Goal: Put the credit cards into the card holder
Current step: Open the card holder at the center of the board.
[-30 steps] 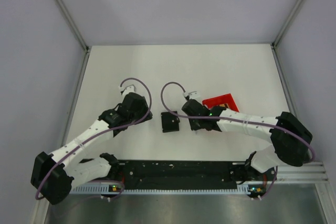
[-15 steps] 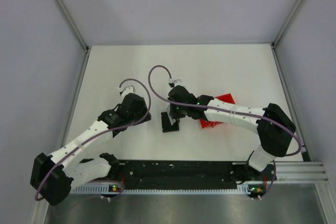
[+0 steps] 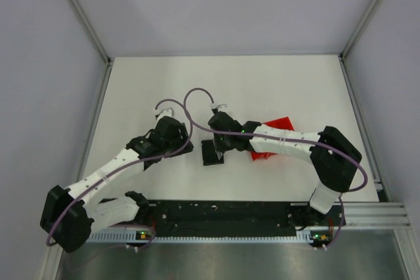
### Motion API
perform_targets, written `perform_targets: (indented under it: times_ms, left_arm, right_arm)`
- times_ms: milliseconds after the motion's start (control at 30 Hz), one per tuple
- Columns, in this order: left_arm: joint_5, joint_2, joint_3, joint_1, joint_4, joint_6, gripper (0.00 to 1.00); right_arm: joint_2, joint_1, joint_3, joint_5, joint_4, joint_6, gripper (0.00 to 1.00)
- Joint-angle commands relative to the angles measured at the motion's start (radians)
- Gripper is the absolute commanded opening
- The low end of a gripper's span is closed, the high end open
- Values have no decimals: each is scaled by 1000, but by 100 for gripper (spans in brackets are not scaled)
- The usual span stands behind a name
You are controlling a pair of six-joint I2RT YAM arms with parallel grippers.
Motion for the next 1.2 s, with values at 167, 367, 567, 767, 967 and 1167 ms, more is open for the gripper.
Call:
perform_targets:
  times_ms: [167,367,567,767,967,1167]
  left_arm:
    - [65,48,-14,-3,81,33,64]
    - [71,63,-17,-3,89,46,64]
    - [99,87,-33,-5,118,49,62]
    - [162,118,-46,-5,168,61,62]
    - [242,184,-60,-5,221,64,58]
    - [252,233,-71,-3,236,56,39]
  right_arm:
    - [-64,-37,-62,41,-3,1,0]
    - [-89,-59,-92,38,3,3,0]
    - [-82,-84,-124,-22,44,14,0]
    - [-70,-103,-155,-98,115,34,0]
    - [-67,-123,-183,-152,155,53,0]
    - [-69,-142,-220,-193,191,70,0]
